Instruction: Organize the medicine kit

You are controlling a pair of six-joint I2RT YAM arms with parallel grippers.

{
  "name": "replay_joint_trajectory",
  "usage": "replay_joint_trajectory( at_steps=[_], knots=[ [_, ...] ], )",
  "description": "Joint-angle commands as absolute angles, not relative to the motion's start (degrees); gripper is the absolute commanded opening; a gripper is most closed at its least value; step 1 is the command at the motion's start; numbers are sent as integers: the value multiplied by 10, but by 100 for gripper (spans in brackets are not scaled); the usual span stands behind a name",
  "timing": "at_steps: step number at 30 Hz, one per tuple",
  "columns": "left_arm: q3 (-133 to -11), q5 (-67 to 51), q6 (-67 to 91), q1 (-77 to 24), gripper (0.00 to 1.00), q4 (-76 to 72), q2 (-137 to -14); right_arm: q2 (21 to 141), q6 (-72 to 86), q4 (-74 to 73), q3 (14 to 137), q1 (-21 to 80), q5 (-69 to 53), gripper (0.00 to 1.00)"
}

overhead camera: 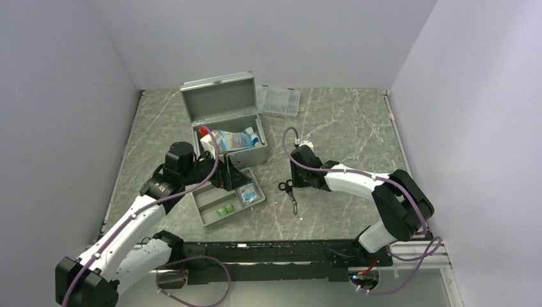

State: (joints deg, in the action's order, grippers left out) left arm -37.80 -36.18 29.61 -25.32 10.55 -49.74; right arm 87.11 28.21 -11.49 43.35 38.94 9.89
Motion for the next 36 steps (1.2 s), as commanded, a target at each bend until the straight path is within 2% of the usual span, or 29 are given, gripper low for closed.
replay_joint_trajectory(
  at_steps=[1,16,25,31,34,36],
  knots=[
    [-380,-373,289,-256,99,93,-495,860,288,-100,458,388,96,33],
    [-380,-374,289,-256,99,96,-494,928,285,-83,466,389,81,31],
    [-385,-376,291,-255,99,93,-501,925,275,-104,459,398,122,15],
    [-384,-377,296,-255,99,87,-505,915,273,-120,455,408,151,8],
    [-381,-377,298,-256,99,82,-508,915,272,-119,453,412,159,0],
    [-381,-377,300,-256,99,81,-510,914,271,-115,450,414,160,0]
  ],
)
